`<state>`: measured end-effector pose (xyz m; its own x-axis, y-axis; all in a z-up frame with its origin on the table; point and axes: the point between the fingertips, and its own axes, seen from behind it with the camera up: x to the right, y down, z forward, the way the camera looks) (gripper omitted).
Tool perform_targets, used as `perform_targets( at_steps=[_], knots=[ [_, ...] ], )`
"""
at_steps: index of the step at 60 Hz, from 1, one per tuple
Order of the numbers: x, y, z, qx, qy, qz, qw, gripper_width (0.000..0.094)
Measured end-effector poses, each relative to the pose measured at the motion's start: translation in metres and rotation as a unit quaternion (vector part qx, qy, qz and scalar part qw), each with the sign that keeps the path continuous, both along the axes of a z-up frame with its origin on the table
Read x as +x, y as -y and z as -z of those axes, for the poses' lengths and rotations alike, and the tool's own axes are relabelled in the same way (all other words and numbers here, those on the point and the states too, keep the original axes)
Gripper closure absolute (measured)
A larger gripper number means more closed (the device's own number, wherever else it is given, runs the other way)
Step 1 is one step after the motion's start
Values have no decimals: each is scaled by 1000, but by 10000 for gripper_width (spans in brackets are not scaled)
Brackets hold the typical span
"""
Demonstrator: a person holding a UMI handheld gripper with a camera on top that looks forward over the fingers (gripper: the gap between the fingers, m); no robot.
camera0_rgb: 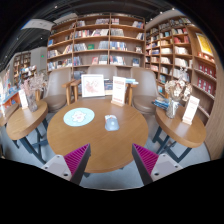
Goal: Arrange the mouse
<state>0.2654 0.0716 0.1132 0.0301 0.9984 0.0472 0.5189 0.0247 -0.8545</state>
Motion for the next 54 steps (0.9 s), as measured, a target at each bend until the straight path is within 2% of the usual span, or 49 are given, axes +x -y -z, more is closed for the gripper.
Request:
perform_targets(
  at_steps=[25,40,47,54],
  knots=[
    [-96,-9,45,13,1,0,1000,80],
    [-161,-6,86,3,17,-1,1000,83],
    [-193,-13,99,12,21,6,1000,83],
    [-224,-13,112,2,29,11,1000,83]
  ],
)
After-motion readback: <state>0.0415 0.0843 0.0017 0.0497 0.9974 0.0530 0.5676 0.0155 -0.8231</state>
